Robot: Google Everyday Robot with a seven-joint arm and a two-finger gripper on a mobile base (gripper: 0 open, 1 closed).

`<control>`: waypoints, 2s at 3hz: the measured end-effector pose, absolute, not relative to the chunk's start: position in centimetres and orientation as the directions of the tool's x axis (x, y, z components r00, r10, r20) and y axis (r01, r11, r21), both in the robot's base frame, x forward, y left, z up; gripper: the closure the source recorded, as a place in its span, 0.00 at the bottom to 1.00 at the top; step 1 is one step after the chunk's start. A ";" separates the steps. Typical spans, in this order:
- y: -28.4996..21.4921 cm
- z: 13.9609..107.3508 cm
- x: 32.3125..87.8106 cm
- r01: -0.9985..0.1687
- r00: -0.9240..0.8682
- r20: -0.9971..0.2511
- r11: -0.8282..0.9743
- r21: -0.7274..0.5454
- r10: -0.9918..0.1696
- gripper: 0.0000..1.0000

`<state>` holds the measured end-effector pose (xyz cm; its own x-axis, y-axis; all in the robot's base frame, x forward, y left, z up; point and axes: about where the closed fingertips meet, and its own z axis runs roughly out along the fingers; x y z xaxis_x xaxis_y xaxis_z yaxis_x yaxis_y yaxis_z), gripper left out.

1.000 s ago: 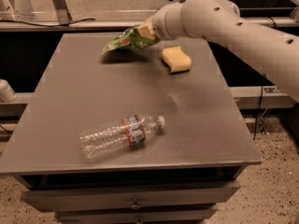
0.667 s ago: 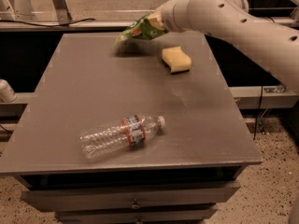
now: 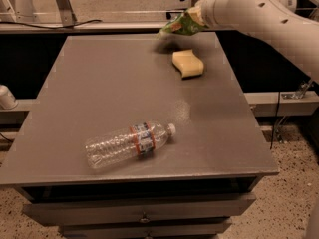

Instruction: Move green rice chip bag near sponge

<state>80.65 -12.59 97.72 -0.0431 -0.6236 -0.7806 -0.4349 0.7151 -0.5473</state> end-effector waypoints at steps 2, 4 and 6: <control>-16.2 92.6 80.1 -0.472 -0.119 -0.798 0.741 -0.478 -0.590 1.00; -13.3 90.6 78.2 -0.512 -0.126 -0.846 0.764 -0.392 -0.518 1.00; -9.5 91.0 75.4 -0.539 -0.139 -0.877 0.778 -0.322 -0.459 0.85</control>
Offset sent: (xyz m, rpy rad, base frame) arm -0.0138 -0.0503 -0.0811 0.0814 0.1359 -0.0014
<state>75.37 -9.48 90.97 -0.1392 -0.4590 -0.8775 -0.5392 0.7784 -0.3216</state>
